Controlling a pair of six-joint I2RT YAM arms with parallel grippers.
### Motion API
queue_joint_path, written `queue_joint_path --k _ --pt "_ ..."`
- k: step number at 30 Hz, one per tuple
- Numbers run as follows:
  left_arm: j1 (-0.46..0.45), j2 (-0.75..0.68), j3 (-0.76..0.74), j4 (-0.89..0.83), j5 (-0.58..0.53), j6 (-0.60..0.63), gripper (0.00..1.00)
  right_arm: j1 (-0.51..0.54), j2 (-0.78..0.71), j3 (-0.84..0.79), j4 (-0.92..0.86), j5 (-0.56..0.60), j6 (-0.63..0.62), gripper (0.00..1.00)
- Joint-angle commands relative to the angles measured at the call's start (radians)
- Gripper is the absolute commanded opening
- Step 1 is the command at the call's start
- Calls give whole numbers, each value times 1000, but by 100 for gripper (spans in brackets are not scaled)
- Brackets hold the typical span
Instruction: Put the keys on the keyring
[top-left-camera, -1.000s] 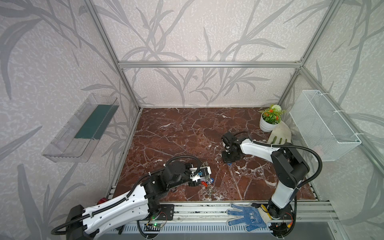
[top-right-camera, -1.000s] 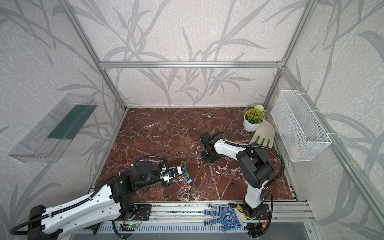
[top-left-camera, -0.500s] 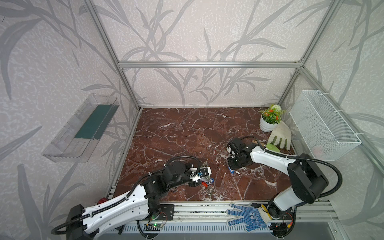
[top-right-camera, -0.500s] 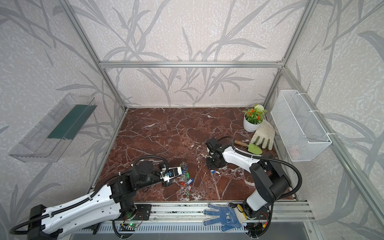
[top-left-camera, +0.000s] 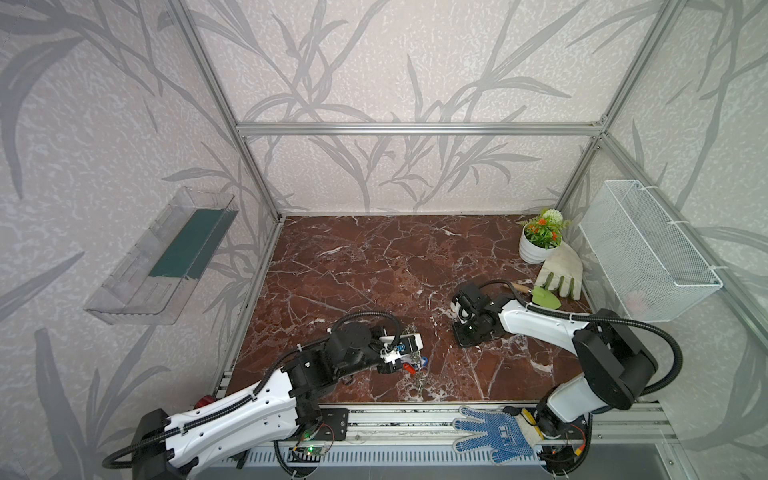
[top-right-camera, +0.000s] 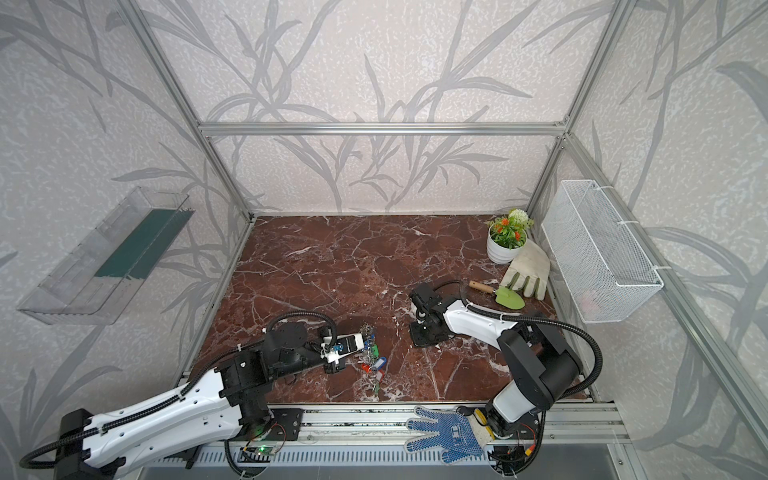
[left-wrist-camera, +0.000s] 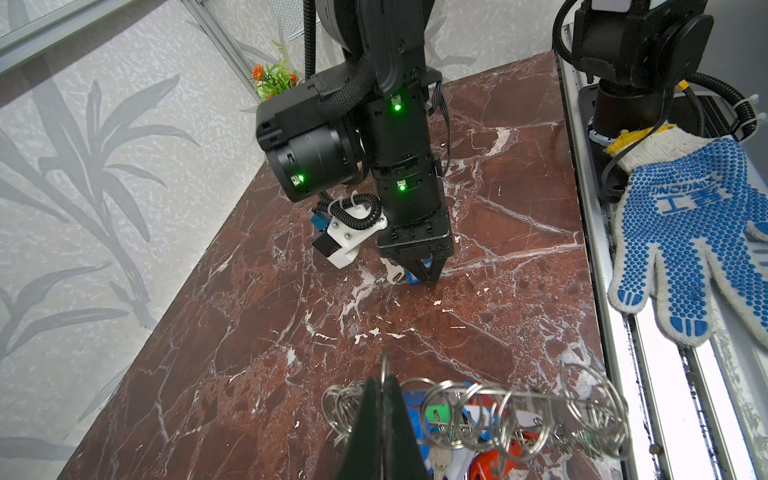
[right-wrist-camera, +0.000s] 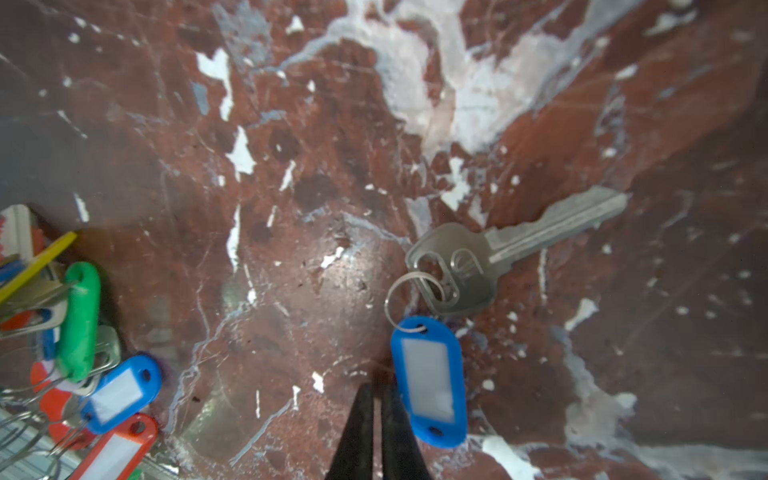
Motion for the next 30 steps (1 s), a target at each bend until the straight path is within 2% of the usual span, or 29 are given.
queue_joint_path --k 1,8,12,18,19,21,24,30 --pt "-4 -7 44 40 11 -4 0 -12 11 -14 -16 71 38 8" --pt "-4 -7 44 39 12 -6 0 -102 -13 -23 -54 167 60 6" --pt "-3 -7 44 38 8 -3 0 -114 -7 28 -95 198 69 10" --pt "-4 -9 44 38 8 -4 0 -107 -66 67 -96 149 41 11" --pt "-4 -9 45 38 7 -3 0 -107 -89 65 -83 135 29 13" --pt "-4 -12 44 37 10 -3 0 -109 -112 65 -48 98 -25 25" --pt "-4 -11 46 37 10 -3 0 -107 -79 99 -39 67 -102 36" --pt "-4 -13 46 35 6 -1 0 -104 84 247 -167 33 -127 43"
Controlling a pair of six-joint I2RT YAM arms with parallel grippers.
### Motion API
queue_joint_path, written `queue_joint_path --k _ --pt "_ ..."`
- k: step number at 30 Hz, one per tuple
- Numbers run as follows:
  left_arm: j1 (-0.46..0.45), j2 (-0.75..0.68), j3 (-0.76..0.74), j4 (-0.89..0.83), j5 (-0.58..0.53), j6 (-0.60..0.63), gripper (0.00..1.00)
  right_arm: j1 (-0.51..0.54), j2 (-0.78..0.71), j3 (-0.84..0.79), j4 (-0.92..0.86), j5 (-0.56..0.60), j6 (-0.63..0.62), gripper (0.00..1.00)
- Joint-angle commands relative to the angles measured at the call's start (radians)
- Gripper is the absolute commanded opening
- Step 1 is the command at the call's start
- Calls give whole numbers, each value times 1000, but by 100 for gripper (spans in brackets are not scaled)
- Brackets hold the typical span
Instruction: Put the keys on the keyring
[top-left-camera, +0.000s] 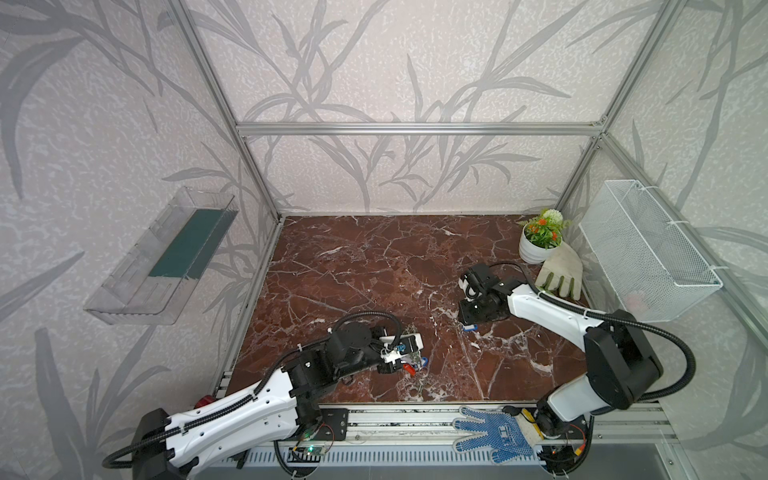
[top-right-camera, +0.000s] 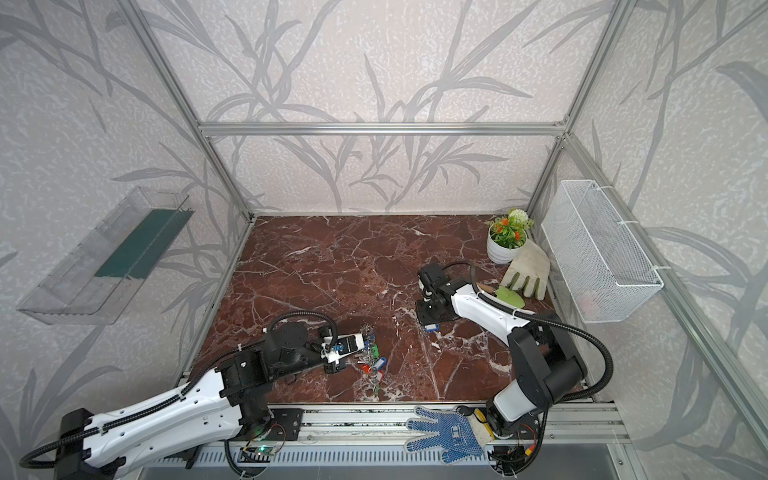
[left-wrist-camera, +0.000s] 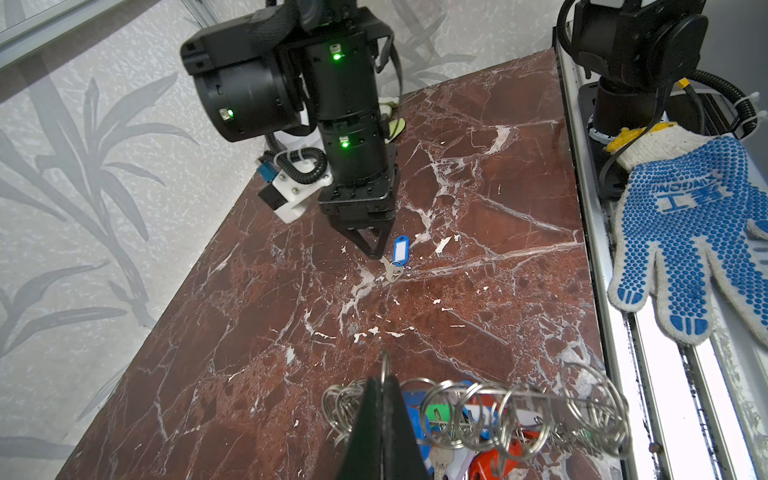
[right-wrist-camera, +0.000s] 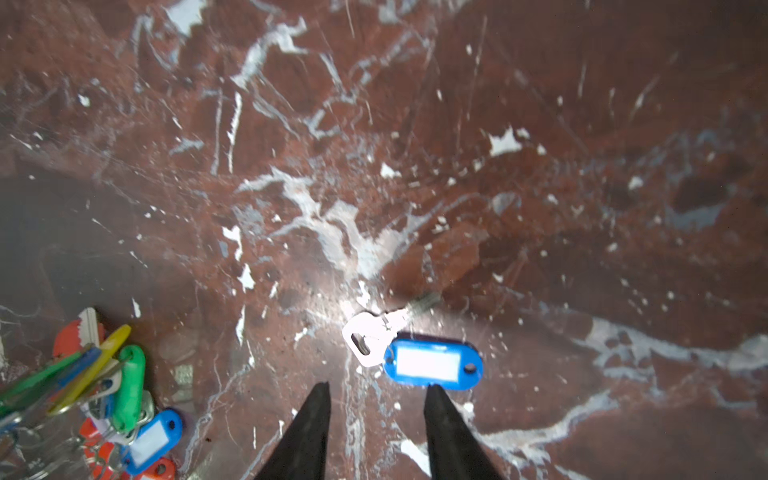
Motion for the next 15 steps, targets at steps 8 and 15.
queue_joint_path --k 8,15 --pt "-4 -18 46 34 6 0 0 9 141 50 -40 -87 -59 44" --pt "-4 -20 46 34 10 0 0 10 144 30 -26 -129 -65 40"
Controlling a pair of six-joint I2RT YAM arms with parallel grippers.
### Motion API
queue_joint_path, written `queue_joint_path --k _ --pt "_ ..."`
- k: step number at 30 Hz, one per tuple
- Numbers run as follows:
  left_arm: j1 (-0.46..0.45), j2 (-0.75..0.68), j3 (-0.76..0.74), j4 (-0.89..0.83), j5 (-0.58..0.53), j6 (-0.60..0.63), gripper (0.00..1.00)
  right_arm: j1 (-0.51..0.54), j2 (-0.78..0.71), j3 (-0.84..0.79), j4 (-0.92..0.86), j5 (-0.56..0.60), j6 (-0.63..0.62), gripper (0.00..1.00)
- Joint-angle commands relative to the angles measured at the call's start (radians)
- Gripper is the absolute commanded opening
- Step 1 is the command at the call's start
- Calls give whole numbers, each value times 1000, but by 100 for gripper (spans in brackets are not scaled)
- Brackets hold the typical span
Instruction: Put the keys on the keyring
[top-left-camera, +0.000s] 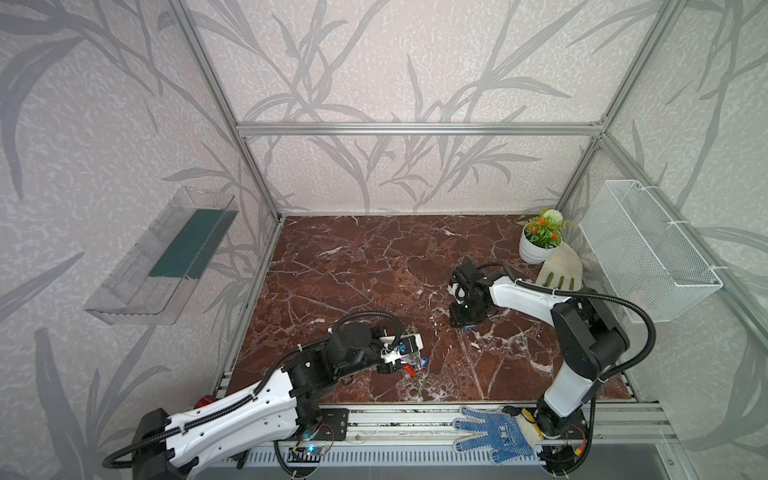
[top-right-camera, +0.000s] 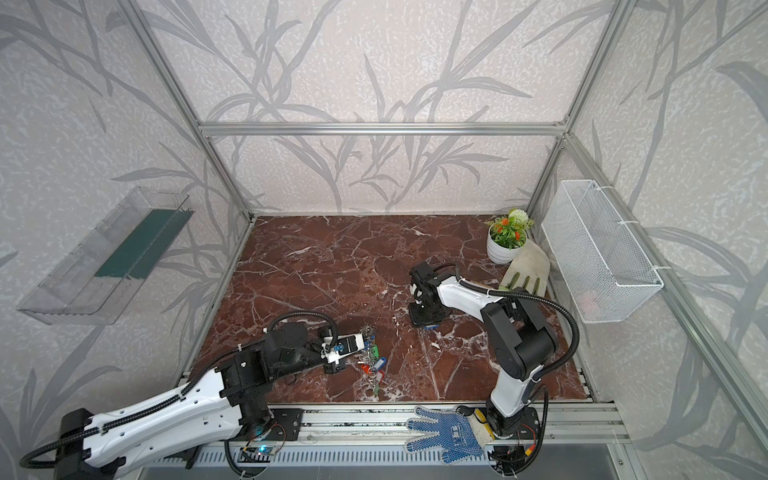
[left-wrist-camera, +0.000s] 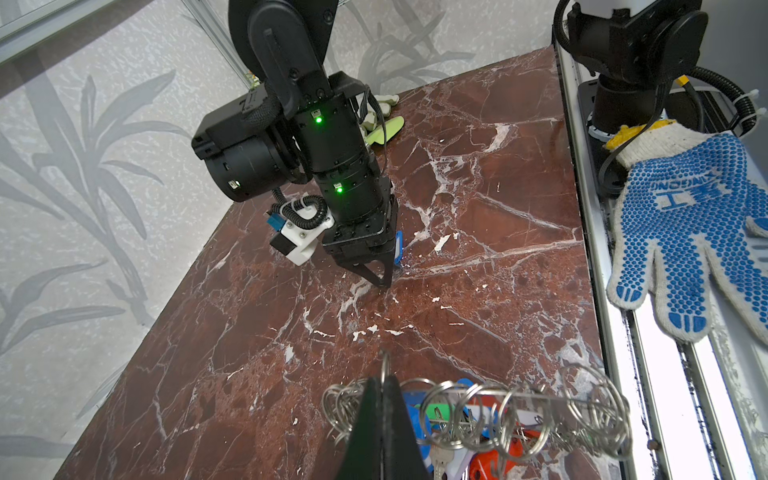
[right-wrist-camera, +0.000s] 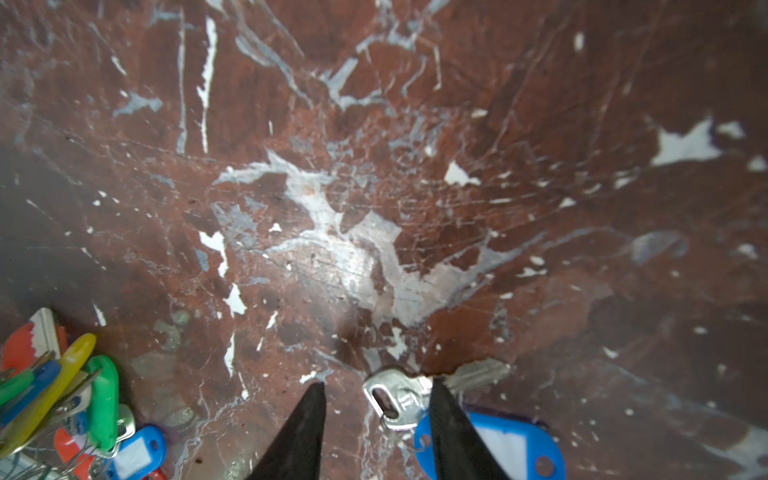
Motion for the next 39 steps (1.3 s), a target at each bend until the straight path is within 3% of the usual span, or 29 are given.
queue_joint_path --k 1,12,20,32,39 --pt "-4 -20 46 39 9 0 0 5 -6 -7 -15 -39 -17 38" --pt "-4 -20 49 36 14 -4 0 18 -37 -12 -71 21 -34 33" --pt "-5 -23 50 33 10 -1 0 100 -11 78 -178 204 -68 31" --pt "-5 -28 50 30 10 1 0 101 27 155 -263 256 -100 31" --pt "-7 -28 50 27 9 1 0 82 83 189 -302 214 -122 28"
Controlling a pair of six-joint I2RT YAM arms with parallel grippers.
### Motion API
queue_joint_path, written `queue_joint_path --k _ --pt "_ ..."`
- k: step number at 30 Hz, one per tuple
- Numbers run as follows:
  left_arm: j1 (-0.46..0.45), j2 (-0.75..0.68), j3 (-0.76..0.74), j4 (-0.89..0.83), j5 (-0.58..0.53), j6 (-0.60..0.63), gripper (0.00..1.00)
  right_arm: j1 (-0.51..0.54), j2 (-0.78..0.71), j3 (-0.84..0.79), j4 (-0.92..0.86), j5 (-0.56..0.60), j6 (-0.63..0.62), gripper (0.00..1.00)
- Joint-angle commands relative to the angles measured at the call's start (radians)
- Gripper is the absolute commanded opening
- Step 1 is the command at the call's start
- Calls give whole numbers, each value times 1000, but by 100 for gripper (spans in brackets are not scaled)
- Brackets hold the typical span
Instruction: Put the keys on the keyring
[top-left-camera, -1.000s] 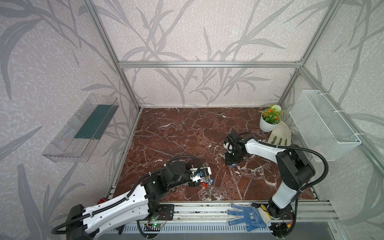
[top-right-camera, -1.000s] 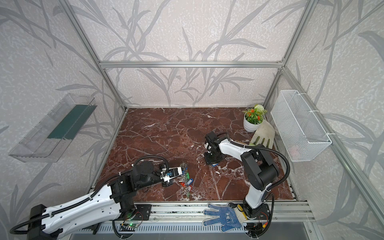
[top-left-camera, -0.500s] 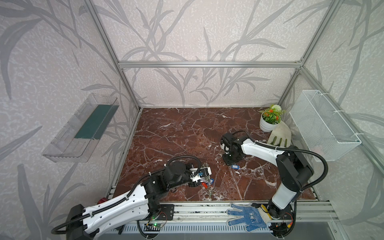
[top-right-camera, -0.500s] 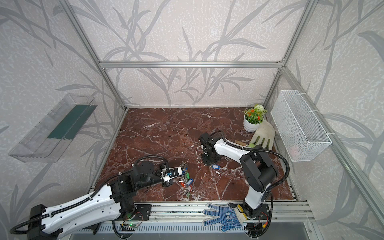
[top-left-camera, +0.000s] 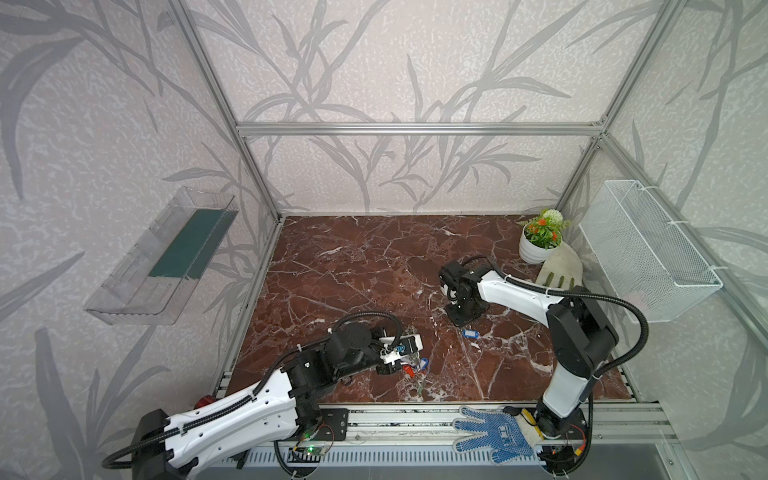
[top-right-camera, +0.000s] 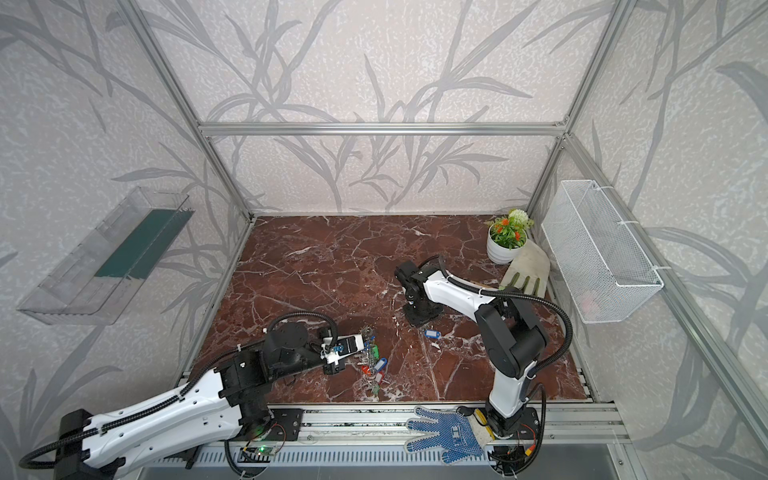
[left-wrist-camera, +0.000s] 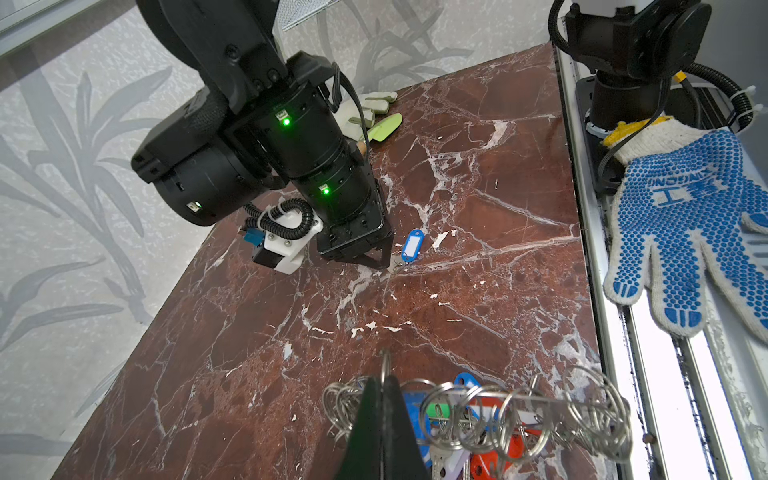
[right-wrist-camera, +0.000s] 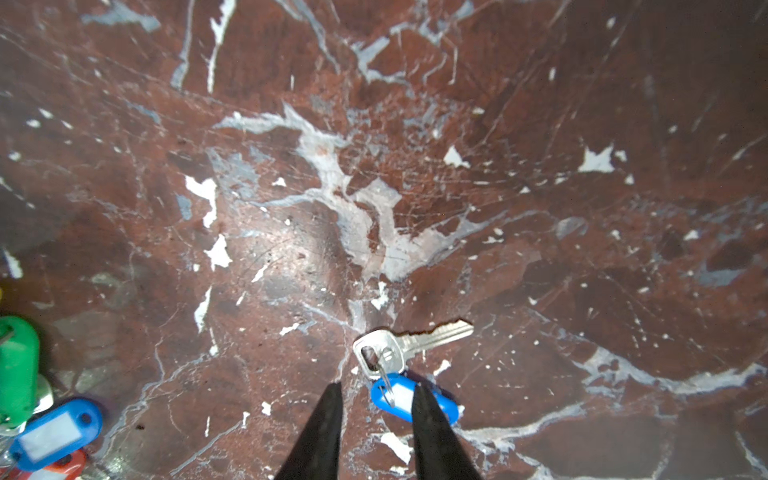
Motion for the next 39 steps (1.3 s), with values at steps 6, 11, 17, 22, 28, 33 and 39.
queue_joint_path --k 6,11,17,22,28,33,39 --pt "-5 -23 48 45 11 1 0 -14 24 9 -61 -21 -19 23" --pt "-7 -23 48 45 11 1 0 -17 30 3 -59 -33 -22 22" --pt "-7 -23 48 43 9 2 0 -21 46 1 -49 -56 -25 21" --pt "-9 -23 47 45 8 2 0 -21 56 -3 -49 -65 -26 19" --pt "-9 -23 47 45 10 2 0 -23 49 -12 -48 -56 -25 15" --pt "-9 -23 47 44 8 2 0 -24 37 -11 -47 -58 -23 10" --pt "-10 -26 48 43 8 2 0 -24 21 -17 -47 -52 -21 2"
